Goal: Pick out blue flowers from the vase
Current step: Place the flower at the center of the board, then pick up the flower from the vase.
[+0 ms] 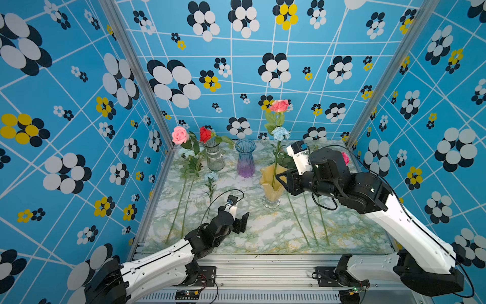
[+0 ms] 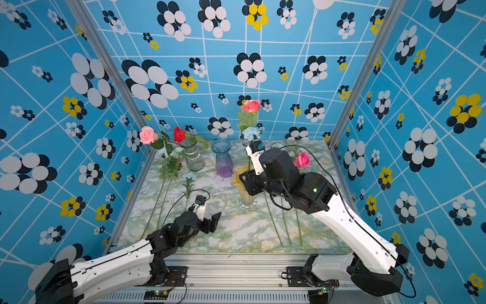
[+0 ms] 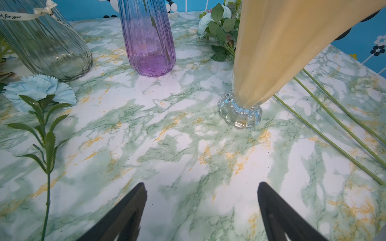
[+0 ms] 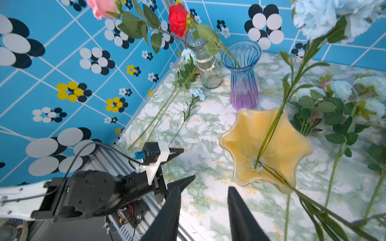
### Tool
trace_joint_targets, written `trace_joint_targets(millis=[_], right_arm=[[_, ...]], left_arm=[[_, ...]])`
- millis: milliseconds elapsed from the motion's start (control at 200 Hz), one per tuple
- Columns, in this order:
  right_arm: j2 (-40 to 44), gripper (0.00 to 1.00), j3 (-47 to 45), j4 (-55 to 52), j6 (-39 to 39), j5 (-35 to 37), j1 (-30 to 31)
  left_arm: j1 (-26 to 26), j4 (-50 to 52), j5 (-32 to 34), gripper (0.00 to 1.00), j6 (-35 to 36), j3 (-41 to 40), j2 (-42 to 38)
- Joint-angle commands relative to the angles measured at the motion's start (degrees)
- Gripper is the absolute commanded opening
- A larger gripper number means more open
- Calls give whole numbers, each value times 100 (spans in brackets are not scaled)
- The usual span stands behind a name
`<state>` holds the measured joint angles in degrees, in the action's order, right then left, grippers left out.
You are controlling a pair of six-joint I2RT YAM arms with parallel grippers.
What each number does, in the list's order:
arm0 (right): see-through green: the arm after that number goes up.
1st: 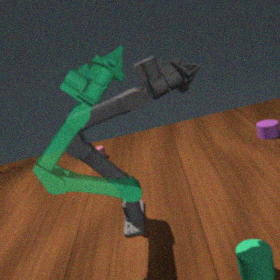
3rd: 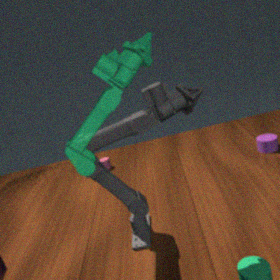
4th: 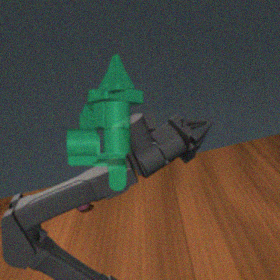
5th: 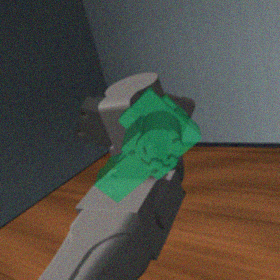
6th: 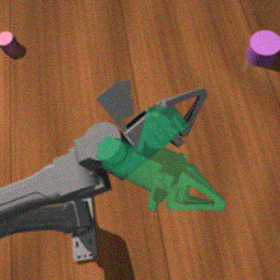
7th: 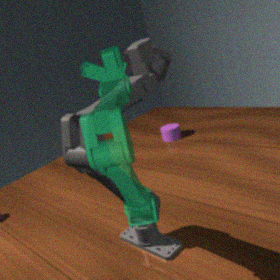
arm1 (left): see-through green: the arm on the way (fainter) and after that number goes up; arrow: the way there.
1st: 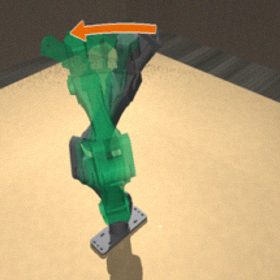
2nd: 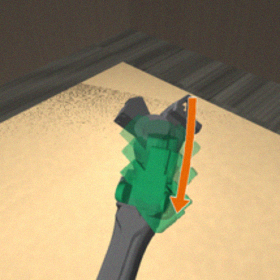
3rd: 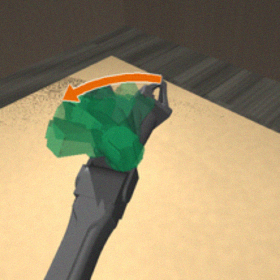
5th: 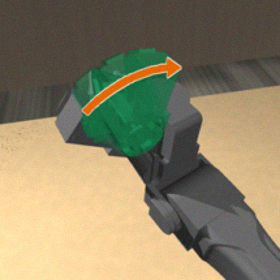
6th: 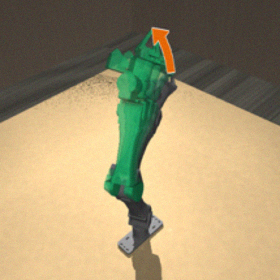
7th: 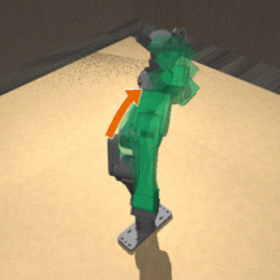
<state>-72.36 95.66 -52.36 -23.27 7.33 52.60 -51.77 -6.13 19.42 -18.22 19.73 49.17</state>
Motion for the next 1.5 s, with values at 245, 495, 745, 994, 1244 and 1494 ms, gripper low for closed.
trace_joint_targets(millis=[245,495,745,994,1244,1494], right_arm=[[1284,37,-1824,-278,-732,1376,122],[1621,38,-2794,260,-885,2553,32],[1614,42,-3220,1321,-479,2303,-583],[863,43,-2759,1887,-54,1806,-921],[413,44,-2536,2144,71,1317,-1174],[522,45,-3029,2513,-175,823,-1543]], left_arm=[[36,-138,-170,86,99,-30,19],[38,-79,-140,86,86,152,299],[37,-26,-89,86,56,266,478],[33,26,-96,86,68,323,553],[35,7,-4,86,19,200,327],[37,33,25,86,-6,179,269]])
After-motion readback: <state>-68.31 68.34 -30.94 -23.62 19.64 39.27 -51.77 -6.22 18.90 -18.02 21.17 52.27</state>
